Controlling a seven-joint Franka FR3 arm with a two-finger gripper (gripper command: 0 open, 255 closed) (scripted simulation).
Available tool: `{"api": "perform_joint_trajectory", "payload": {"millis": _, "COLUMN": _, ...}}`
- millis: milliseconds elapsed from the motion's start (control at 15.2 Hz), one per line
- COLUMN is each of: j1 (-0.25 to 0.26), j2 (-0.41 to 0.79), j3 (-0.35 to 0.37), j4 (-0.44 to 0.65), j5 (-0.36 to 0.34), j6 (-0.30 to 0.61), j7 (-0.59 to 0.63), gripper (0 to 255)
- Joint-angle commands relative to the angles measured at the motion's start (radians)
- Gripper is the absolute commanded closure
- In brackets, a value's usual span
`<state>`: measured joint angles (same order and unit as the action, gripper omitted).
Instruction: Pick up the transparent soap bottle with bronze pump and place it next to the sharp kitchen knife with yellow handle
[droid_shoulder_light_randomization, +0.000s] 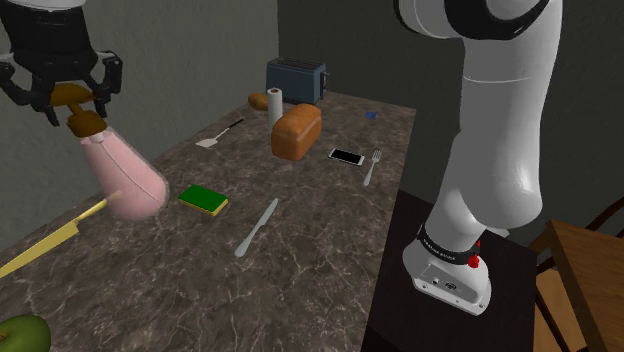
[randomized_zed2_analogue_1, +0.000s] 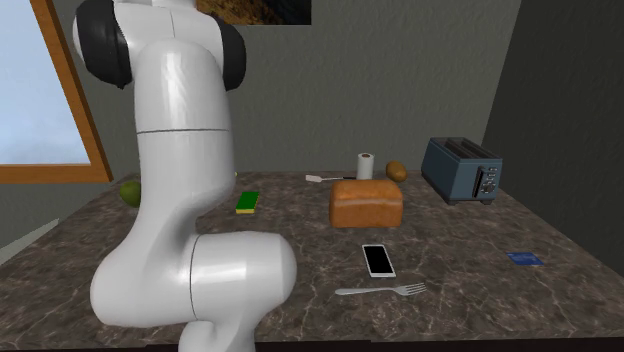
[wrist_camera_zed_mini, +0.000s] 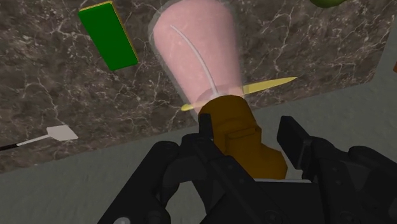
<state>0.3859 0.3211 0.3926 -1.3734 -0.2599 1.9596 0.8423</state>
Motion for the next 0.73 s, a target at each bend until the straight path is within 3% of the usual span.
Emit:
{"api": "perform_joint_trajectory", "payload": {"millis": 0, "j1": 0.042, "j2": 0.076, "j3": 0.001, "j4": 0.082, "j5": -0.038, "j6": -0.015, "j7": 0.035, "gripper": 255}}
{"api": "perform_joint_trajectory", "payload": {"millis": 264, "j1": 0.146, "j2": 0.265, "j3": -0.013, "j4": 0.315, "j5": -0.108, "j6": -0.072, "j7": 0.084, "gripper": 255}}
{"api": "perform_joint_trajectory", "payload": {"millis": 660, "j1": 0.129, "j2": 0.248, "j3": -0.017, "j4": 0.207, "j5": -0.109, "j6": 0.017, "j7": 0.102, "gripper": 255}}
